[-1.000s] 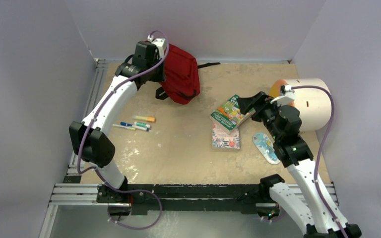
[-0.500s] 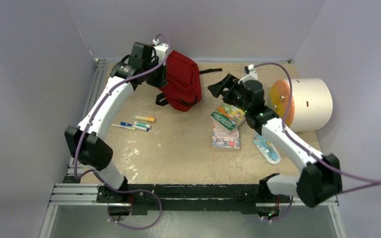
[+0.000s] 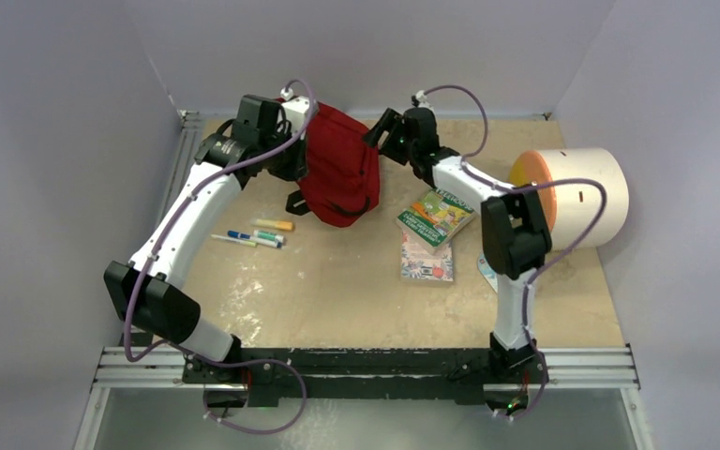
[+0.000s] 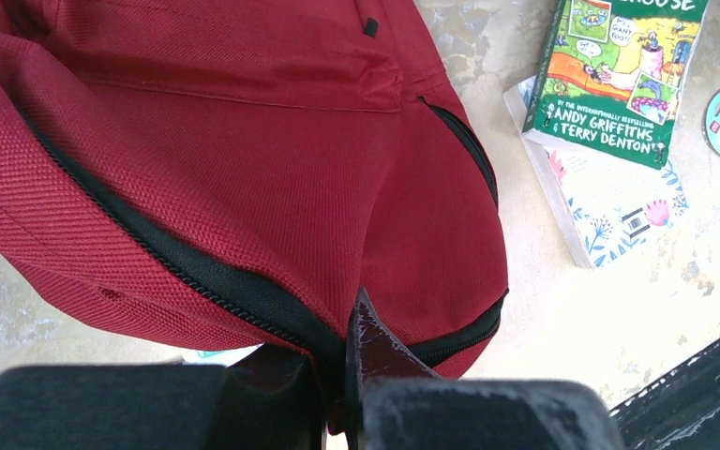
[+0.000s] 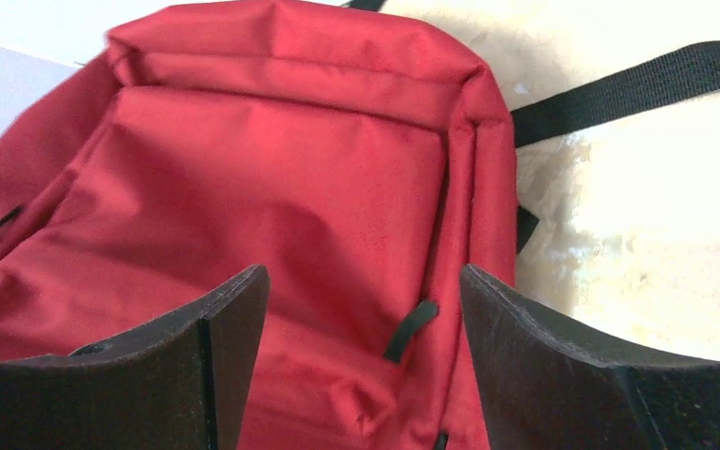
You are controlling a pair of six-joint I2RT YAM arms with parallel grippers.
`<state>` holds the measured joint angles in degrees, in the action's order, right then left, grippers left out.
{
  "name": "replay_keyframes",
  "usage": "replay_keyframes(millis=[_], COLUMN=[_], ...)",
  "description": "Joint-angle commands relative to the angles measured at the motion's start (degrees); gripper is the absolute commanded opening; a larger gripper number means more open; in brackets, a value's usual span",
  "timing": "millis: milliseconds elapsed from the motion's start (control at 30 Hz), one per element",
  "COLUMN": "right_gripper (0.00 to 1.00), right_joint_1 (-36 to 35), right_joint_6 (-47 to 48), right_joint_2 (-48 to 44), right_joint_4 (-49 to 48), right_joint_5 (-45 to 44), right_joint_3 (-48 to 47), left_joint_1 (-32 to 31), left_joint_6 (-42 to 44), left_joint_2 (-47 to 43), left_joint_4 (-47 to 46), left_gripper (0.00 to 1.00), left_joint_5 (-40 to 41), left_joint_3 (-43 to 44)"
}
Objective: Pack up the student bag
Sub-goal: Adjust the student bag at the center of the board.
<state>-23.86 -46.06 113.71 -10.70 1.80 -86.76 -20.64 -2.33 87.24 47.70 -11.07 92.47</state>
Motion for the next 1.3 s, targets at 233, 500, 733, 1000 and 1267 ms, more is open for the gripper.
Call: replay_keyframes(millis=[233,500,733,1000,1267], right_gripper=[0.77,0.65,0.33,0.0,0.0], right_joint_1=[3.7,4.1,4.5,6.9,7.0], right_joint_6=[4.3,4.9,4.8,8.2,10.5], right_joint_2=[17.1,24.3,23.9,10.6,-4.6], right_joint_4=[5.8,3.9,0.4,-0.9,3.8], right_joint_5=[4.7,16.9,20.5,11.8,-1.5], right_joint_3=[-17.0,-23.4,-23.5,-13.4,0.3], left_joint_1=[0.3,0.3,1.0,6.0,8.3], left_joint_6=[-0.5,-1.5,-2.5,-4.3,-4.9], left_joint_2=[-2.9,-3.2,-3.0,2.1,16.2], left_joint_4=[-2.4,-1.4,-1.1,-1.4,-2.9], left_gripper=[0.0,0.0,0.0,0.0,0.0], left_joint_5=[2.3,3.2,3.5,2.9,3.2], left_joint_3=[0.2,0.4,0.4,4.3,18.6])
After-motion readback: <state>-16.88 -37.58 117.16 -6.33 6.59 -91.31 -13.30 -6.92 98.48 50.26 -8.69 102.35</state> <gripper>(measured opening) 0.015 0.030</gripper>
